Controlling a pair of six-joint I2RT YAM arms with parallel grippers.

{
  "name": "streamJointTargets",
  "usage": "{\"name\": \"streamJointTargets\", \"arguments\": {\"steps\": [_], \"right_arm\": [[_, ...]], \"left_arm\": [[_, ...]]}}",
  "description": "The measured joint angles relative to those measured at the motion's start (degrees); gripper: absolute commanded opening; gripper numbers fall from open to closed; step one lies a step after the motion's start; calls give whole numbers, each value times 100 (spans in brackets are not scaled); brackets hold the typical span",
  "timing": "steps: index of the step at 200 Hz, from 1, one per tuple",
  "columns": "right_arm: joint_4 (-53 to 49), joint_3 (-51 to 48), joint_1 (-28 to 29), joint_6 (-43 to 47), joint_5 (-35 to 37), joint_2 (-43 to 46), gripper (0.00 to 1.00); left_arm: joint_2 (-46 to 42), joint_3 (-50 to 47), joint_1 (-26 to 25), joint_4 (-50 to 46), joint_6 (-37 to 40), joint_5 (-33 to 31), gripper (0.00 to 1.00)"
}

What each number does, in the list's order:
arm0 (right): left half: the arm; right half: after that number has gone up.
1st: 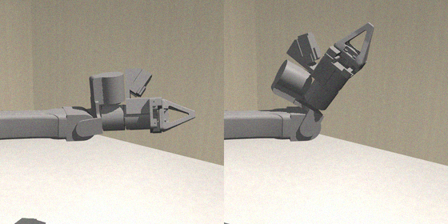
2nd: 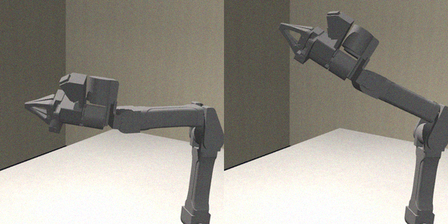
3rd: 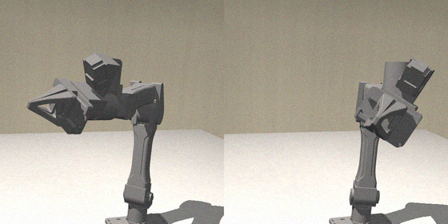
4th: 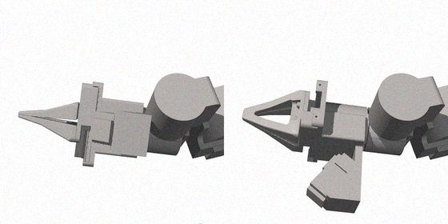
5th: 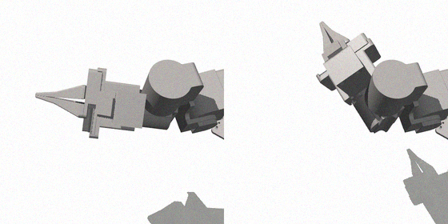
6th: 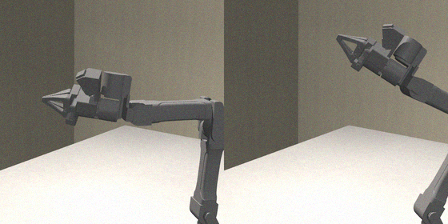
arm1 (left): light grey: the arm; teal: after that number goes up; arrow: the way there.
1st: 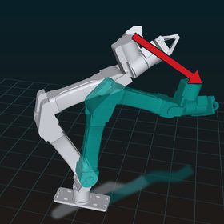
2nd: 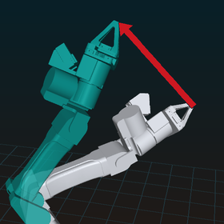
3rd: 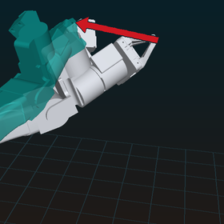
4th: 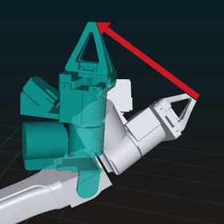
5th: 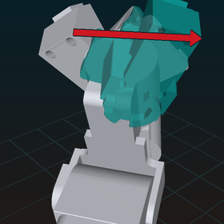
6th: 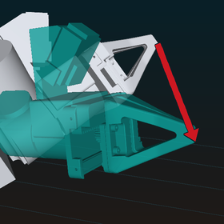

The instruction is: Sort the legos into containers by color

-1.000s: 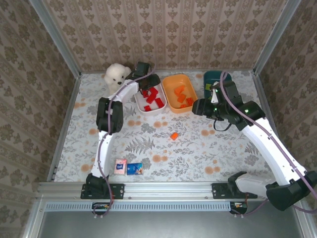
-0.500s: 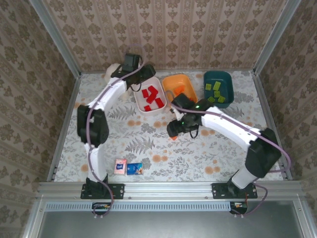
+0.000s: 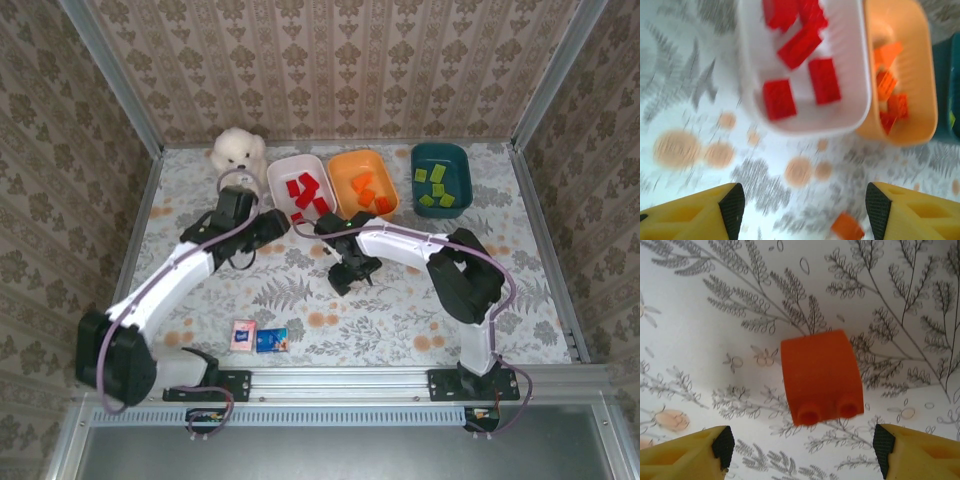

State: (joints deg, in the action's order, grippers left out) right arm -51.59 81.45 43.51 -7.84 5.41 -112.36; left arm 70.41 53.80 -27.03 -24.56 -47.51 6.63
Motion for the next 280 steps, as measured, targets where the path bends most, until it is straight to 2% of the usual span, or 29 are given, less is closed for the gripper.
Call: {"name": "streamJointTargets", "arguments": {"steps": [48, 99, 126, 152, 181, 201, 226, 280], "right_arm": [[24, 328, -44, 205, 168, -459, 60], [20, 391, -153, 214, 168, -557, 34], [17, 407, -208, 105, 144, -494, 32], [-11, 573, -450, -160, -26, -205, 31], [125, 1285, -1300, -590, -289, 297, 31], [289, 1875, -1827, -817, -479, 306, 31], [424, 2649, -2194, -1008, -761, -136, 31], [442, 4039, -2424, -1224, -1390, -1825, 31]], "left_arm": [[-1550, -664, -111, -293, -275, 98, 73], [-2356, -1104, -105, -778, -549, 411, 73], [-2514, -1104, -87, -868, -564, 459, 73], [-2302, -1104, -70, -813, -560, 629, 73], [-1928, -1102, -76, -549, -560, 844, 74], [-1733, -1069, -109, -382, -557, 933, 74], [-1561, -933, -114, -212, -531, 999, 75], [-1537, -837, -114, -48, -522, 1008, 75]]}}
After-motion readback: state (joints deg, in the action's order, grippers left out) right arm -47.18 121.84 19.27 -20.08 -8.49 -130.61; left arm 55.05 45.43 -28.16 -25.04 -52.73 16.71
